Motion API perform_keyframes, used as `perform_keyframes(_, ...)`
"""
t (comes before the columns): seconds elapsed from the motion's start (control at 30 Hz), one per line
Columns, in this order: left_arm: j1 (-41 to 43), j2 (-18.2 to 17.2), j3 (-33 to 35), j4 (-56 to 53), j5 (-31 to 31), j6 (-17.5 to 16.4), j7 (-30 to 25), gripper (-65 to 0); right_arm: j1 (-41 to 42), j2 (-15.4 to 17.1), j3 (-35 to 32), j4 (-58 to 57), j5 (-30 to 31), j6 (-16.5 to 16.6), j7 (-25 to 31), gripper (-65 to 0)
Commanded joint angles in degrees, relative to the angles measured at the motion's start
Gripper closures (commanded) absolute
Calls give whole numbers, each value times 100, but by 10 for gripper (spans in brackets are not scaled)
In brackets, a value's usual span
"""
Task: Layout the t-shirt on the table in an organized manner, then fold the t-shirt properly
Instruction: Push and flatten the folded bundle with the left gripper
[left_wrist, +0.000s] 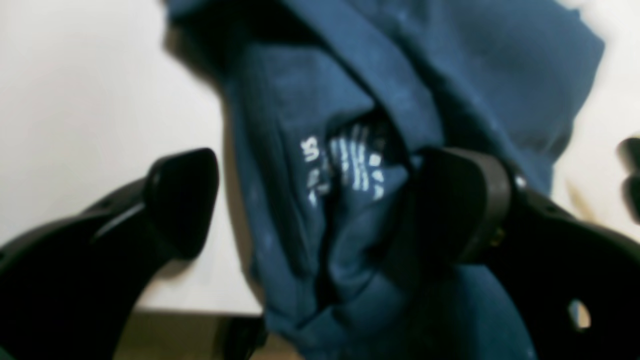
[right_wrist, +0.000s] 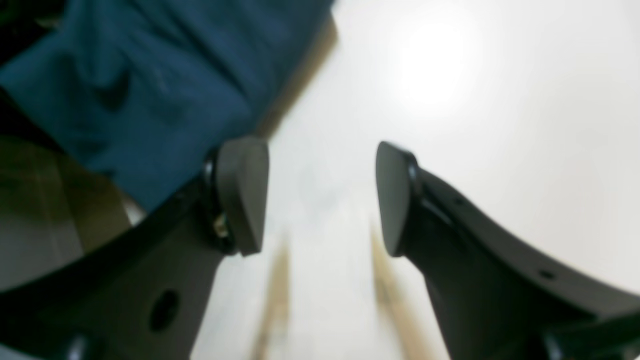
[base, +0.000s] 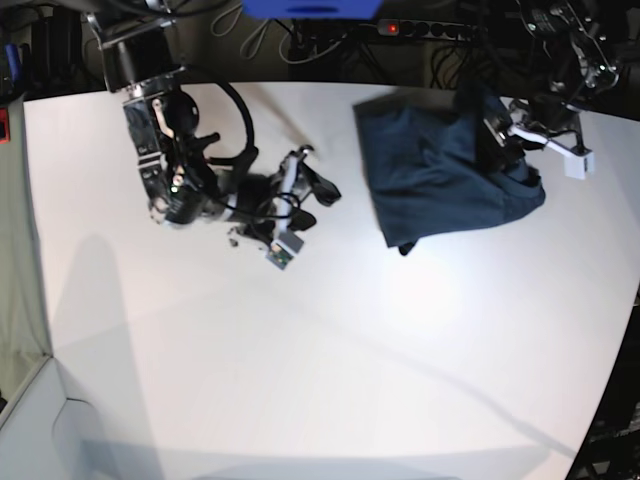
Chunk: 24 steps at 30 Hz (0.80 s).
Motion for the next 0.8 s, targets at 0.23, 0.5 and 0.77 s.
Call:
perform_keyframes(0.23,-427,-15,585,-963,-60,44,64,-650,-307,221,324,444,118,36,68,-318)
perform_keyframes(0.5,-823,-24,1332,-1561,-16,44,64,-650,-527,669,342,866,118,36,68,-317)
perform_keyframes(0.77,-1324,-481,2220,-2071,-8,53,64,-257,-861,775,1265,1059,127,36,68,-317)
